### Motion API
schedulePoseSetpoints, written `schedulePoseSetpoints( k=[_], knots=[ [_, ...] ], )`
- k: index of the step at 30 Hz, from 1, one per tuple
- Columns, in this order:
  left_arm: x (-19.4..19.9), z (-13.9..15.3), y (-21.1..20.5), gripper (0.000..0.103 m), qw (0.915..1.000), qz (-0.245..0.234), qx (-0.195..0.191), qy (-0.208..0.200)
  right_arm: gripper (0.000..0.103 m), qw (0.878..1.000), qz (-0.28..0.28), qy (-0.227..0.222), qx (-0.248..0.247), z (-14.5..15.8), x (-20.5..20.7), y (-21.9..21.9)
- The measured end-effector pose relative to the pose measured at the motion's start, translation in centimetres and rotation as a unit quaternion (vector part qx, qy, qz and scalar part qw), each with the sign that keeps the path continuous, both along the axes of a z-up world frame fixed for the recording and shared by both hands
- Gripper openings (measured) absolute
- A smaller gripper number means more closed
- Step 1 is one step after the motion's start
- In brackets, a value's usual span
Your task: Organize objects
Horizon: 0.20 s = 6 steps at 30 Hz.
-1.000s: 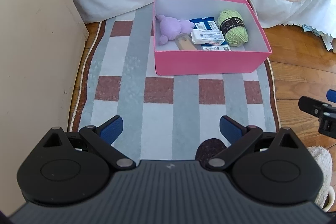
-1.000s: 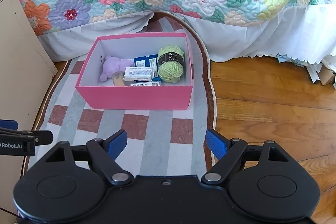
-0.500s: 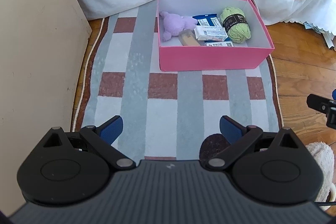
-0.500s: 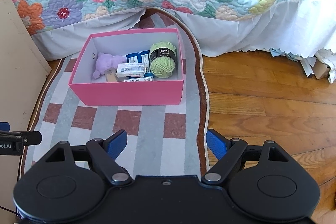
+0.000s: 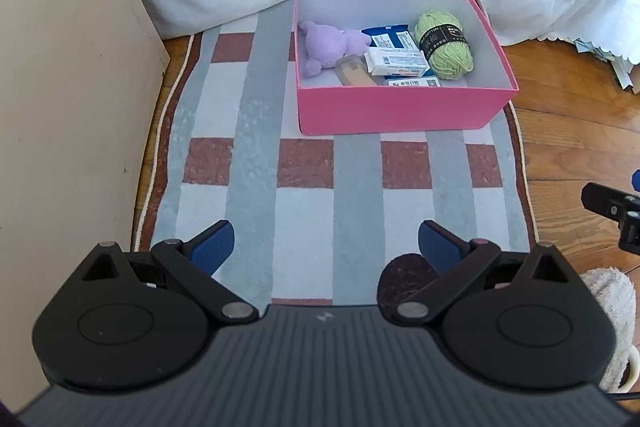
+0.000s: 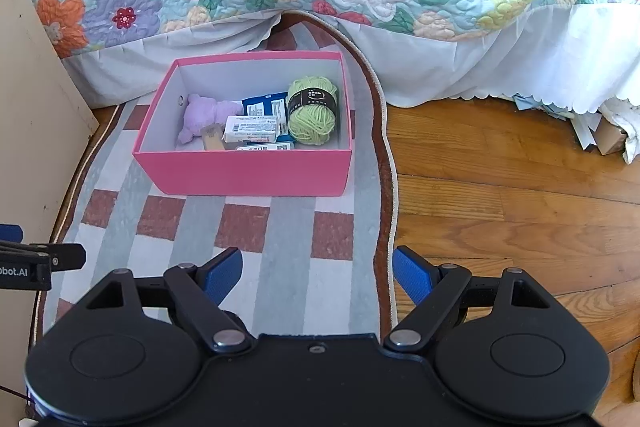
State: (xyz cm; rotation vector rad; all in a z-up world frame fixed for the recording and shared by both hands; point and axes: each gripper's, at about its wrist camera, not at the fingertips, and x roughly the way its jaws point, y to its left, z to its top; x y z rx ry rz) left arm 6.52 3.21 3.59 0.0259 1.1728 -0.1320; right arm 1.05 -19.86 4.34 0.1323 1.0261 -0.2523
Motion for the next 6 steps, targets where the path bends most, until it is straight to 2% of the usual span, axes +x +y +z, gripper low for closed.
schedulePoseSetpoints(
  k=[6],
  knots=[
    [-0.07, 0.06, -0.16, 0.100, 1.0000, -0.001, -0.001, 0.002, 0.086, 1.000, 0.003, 0.003, -0.001, -0.08, 0.03, 0.07]
  ],
)
